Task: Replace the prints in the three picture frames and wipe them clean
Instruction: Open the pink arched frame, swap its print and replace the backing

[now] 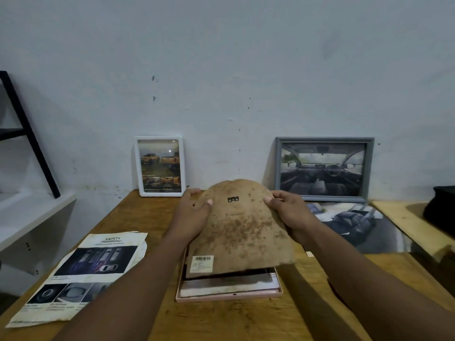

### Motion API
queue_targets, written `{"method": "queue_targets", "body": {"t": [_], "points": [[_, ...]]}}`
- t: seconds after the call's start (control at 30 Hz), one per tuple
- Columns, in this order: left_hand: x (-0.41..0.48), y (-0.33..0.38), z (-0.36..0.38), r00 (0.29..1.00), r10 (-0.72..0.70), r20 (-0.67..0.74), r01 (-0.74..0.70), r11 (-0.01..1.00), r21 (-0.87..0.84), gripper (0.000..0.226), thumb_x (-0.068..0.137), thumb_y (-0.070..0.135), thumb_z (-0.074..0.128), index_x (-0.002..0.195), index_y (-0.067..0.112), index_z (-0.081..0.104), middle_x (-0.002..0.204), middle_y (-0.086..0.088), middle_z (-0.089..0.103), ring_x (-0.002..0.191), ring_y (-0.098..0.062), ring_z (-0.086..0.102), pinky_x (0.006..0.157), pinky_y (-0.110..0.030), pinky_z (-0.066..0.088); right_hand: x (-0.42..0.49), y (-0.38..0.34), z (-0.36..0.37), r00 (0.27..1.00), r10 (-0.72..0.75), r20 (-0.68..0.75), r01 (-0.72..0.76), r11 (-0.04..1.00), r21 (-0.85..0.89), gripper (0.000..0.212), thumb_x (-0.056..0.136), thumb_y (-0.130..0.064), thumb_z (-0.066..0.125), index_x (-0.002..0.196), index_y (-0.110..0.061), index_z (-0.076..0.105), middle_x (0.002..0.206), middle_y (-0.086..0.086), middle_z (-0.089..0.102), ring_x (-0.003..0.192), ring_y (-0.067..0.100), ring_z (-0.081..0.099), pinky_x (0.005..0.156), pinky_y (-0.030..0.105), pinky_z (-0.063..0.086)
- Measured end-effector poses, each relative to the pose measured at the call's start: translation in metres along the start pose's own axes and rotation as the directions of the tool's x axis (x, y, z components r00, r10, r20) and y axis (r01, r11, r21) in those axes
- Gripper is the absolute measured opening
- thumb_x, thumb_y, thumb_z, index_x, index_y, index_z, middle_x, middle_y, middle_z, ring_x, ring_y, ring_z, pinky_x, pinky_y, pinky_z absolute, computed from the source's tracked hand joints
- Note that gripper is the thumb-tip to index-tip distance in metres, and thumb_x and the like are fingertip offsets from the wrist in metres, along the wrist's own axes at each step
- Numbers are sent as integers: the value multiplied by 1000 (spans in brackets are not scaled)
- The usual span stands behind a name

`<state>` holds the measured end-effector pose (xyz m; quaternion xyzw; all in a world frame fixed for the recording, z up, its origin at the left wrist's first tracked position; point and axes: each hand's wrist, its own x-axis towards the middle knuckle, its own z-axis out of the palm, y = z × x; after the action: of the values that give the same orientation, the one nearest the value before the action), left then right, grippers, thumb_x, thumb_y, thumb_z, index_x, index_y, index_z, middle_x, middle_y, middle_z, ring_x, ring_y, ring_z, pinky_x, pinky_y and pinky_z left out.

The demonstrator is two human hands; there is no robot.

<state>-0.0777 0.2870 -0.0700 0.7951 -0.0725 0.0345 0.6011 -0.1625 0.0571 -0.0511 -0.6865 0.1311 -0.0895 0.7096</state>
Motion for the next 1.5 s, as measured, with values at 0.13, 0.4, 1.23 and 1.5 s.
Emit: {"method": "queue_targets", "body": {"t": [0.13,0.4,1.23,1.5], "points": [[-1,23,12,999,9,41,-5,995,-100,42,91,16,75,129,22,57,118,-2,66,103,-17,66,86,-37,59,3,-23,-36,991,-77,-108,71,996,-58,18,100,-12,59,114,-5,67,102,18,73,90,34,72,78,47,60],[-21,47,108,943,110,315,-136,989,60,47,85,20,82,127,23,61,123,6,63,113,-12,61,79,-19,49,11,-23,-135,938,-56,-343,-26,973,-229,30,95,-15,67,124,-12,61,105,18,67,84,31,68,70,45,61],[-37,21,132,846,117,520,-381,814,438,50,94,39,68,141,27,54,138,1,60,117,-17,62,99,-40,53,7,25,-115,951,-226,-212,-88,459,-884,23,92,-28,67,112,-18,69,110,5,70,95,20,65,85,43,59],[-38,-20,15,976,37,214,-143,851,505,42,99,33,63,138,21,53,135,-7,61,105,-18,60,84,-30,47,-30,28,6,997,-18,-72,-53,515,-856,29,88,-42,72,100,-17,62,87,-1,64,77,15,63,59,27,48]]}}
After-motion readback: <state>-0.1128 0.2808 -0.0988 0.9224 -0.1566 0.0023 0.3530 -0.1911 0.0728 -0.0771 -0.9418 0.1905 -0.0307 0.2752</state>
